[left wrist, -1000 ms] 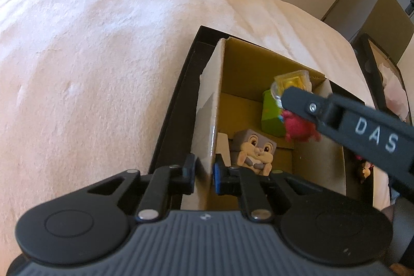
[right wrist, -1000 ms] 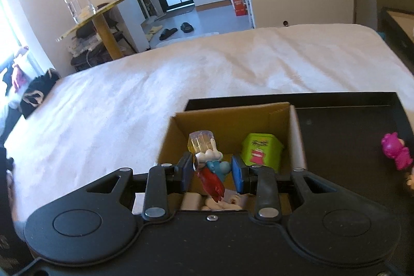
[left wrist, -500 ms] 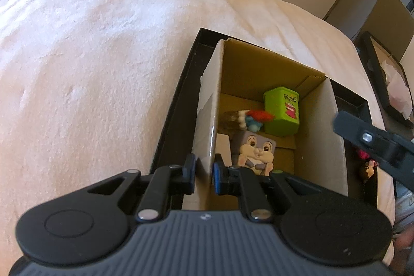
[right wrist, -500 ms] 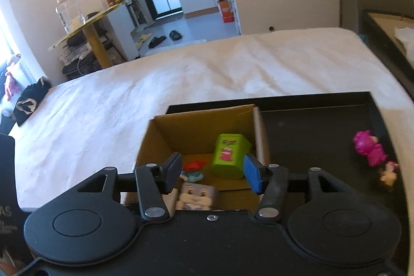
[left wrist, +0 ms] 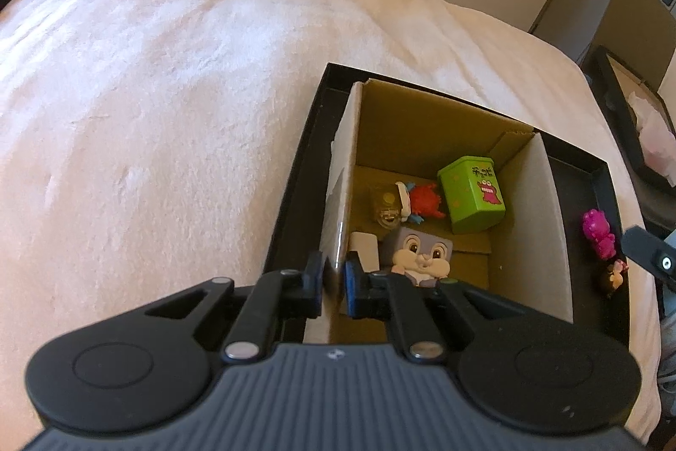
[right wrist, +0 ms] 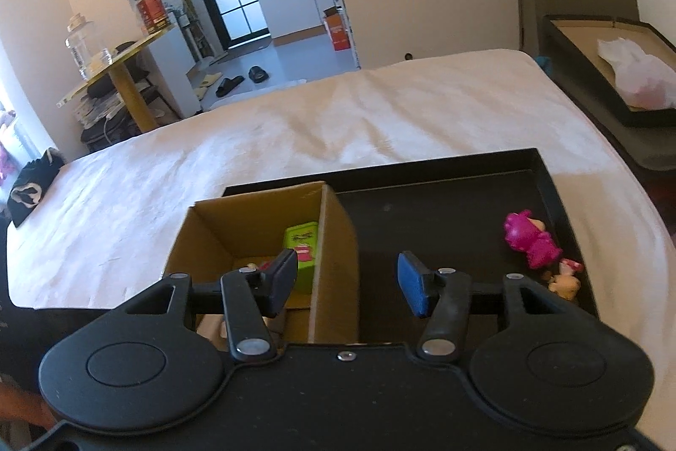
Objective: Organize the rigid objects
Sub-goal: 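Carry the red-and-yellow figurine into the box and open the right gripper, then move the right gripper to the doll-head figurine and grasp it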
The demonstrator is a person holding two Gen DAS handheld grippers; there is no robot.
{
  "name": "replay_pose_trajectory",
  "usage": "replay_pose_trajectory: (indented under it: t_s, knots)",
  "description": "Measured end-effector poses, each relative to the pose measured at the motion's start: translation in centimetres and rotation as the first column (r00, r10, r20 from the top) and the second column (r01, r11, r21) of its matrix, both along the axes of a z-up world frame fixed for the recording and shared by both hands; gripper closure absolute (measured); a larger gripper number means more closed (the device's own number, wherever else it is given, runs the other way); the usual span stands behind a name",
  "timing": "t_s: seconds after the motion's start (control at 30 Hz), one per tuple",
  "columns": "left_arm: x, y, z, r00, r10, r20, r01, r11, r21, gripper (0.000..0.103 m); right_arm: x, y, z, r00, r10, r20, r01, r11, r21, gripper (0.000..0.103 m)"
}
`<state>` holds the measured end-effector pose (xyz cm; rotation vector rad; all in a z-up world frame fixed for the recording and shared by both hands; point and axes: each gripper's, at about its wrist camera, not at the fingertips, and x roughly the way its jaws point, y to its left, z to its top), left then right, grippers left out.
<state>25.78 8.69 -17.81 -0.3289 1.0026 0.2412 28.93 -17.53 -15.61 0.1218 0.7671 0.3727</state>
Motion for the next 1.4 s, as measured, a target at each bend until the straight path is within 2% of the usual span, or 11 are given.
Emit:
replay_pose_trajectory:
  t_s: [0.13,0.27,0.43,0.6,0.7,0.77,0.87,0.97,1.27,1.4]
  knots:
    - [0.1,-0.1,0.3,1.0,0.007,-0.006,-0.007,1.0,0.026,0.093,0.0,-1.3,-0.3,1.0,-0.016,-0.012,0.017,1.0,0.009,0.049]
    - [0.2,-0.4,0.8,1.0,0.012,-0.027,-0.011,0.999,0.048,0.093,0.1,-2.6,-0.7,0.999,-0.032,-0.022,0.033,0.999,0.024,0.04]
    - [0.6,-1.6,1.3,0.999,-0.003,-0.047,0.009,0.994,0.11,0.089,0.3,-4.0,-1.5,0.999,-0.04,-0.035,0.041,0.999,0.032,0.04]
    - [0.9,-2.3,1.4,0.998,0.004,-0.066,0.005,0.991,0.135,0.088,0.5,-5.5,-2.1,0.998,-0.049,-0.039,0.051,0.998,0.044,0.039]
    - [1.1,-2.7,1.4,0.997,0.008,-0.08,0.004,0.99,0.144,0.084,0.8,-6.2,-2.3,0.999,-0.042,-0.028,0.043,0.998,0.035,0.036]
    - [1.2,-2.9,1.5,0.997,0.007,-0.083,0.006,0.988,0.151,0.077,1.0,-6.7,-2.4,0.999,-0.042,-0.017,0.042,0.999,0.03,0.03]
    - [1.2,-3.4,1.4,0.996,0.013,-0.087,0.002,0.984,0.177,0.064,1.4,-7.5,-2.8,0.999,-0.036,-0.005,0.036,0.999,0.021,0.029]
    - [1.1,-4.0,1.4,0.996,0.013,-0.092,0.007,0.976,0.216,0.056,2.0,-8.3,-3.5,0.999,-0.034,0.005,0.034,0.999,0.012,0.029]
    - [1.5,-5.1,0.5,0.991,0.022,-0.132,0.014,0.964,0.265,0.039,3.2,-9.9,-6.2,0.996,-0.085,0.032,0.085,0.996,0.004,0.032]
    - [1.7,-5.4,0.7,0.992,0.032,-0.124,0.005,0.957,0.291,0.032,3.3,-10.1,-7.3,0.996,-0.082,0.036,0.083,0.995,-0.046,0.033]
